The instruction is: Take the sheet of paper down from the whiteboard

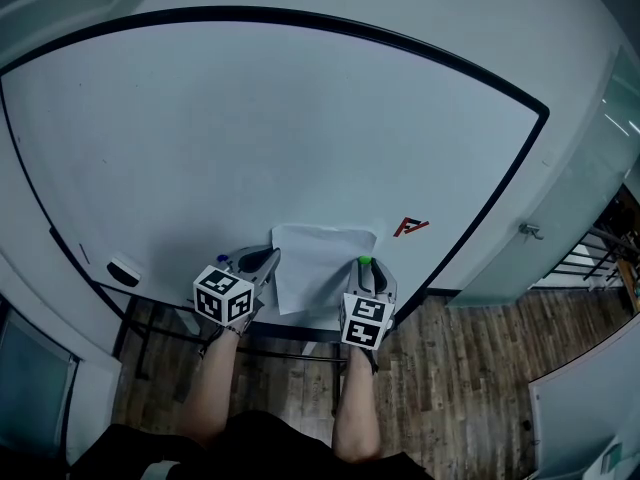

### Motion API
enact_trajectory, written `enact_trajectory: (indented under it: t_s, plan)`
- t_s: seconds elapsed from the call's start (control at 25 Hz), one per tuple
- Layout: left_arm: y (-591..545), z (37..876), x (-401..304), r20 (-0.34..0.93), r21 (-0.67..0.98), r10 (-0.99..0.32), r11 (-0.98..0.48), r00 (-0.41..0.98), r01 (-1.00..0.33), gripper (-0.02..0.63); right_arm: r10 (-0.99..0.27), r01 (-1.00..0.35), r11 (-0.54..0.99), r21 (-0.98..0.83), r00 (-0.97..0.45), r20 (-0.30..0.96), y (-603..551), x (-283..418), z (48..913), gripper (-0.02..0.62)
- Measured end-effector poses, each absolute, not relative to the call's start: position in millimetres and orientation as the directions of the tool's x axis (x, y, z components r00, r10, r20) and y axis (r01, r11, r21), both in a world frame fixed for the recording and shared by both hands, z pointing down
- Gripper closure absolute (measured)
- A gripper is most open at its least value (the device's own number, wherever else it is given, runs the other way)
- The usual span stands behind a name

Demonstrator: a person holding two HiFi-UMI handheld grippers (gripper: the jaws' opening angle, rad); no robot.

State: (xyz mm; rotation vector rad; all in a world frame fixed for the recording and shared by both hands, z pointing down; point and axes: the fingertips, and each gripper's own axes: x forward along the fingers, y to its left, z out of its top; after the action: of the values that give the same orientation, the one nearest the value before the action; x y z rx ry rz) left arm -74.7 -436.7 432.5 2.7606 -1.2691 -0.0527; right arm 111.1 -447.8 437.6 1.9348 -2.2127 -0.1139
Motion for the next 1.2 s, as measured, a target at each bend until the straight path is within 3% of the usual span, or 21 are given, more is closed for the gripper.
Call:
enact_trajectory:
  t_s: [1.2]
  plan:
    - [-425, 440, -114, 0.040, 0.109, -0.817, -0.568, 0.575, -0.815, 0.586, -0.991, -0.979, 0.116, 0.170, -0.104, 0.080, -446, 110, 443, 0.463]
